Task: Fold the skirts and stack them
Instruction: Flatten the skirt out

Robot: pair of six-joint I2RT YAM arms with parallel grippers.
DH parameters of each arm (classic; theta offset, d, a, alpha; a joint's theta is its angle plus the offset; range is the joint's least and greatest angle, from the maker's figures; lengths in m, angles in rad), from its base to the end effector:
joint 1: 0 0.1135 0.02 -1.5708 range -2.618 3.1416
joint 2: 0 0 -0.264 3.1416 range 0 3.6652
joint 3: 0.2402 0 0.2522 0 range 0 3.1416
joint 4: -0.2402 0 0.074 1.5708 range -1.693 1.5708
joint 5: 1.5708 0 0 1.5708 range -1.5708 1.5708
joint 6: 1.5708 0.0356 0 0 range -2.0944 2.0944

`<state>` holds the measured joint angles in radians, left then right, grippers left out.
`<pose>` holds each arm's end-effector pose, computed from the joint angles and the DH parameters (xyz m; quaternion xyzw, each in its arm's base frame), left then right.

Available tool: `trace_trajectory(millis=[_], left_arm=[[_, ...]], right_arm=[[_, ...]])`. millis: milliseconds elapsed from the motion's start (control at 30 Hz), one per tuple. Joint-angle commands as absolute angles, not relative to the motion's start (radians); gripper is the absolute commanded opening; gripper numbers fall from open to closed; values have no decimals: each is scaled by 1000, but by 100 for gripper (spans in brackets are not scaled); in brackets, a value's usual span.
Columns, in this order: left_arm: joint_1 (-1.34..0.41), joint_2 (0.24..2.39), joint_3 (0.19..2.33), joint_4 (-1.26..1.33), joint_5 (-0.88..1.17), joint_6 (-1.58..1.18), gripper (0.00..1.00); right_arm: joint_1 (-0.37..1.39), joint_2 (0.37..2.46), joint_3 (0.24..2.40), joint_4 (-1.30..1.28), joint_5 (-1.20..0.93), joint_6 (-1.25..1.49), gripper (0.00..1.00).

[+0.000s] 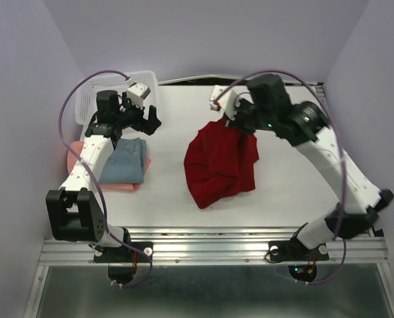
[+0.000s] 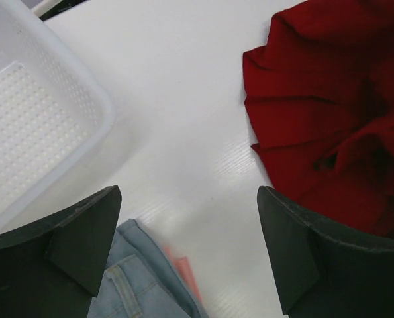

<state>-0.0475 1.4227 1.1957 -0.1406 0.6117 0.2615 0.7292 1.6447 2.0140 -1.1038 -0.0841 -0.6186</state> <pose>0.3281 -0.0361 0.3409 0.2894 0.7506 -0.1892 0.5631 0.2422 0.2205 0.4478 -0.5831 0.7028 0.0608 0.4030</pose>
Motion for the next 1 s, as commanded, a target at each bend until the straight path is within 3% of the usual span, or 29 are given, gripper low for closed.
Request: trace_trajectory(millis=[0, 267, 500, 733, 967], left_arm=[[-90, 1362, 1170, -69, 566, 461, 93], [-291, 1350, 1098, -106, 485, 724, 80], [-411, 1498, 1212, -239, 497, 753, 72], [-561, 1787, 1590, -385, 502, 684, 77], [-709, 2324, 2322, -749, 601, 681, 79]], right_arm=[[733, 1336, 1815, -962, 159, -777, 1], [719, 869, 966, -910, 276, -819, 1], [719, 836, 744, -876, 262, -752, 1], [719, 802, 664, -876, 236, -701, 1], [719, 700, 650, -877, 294, -646, 1]])
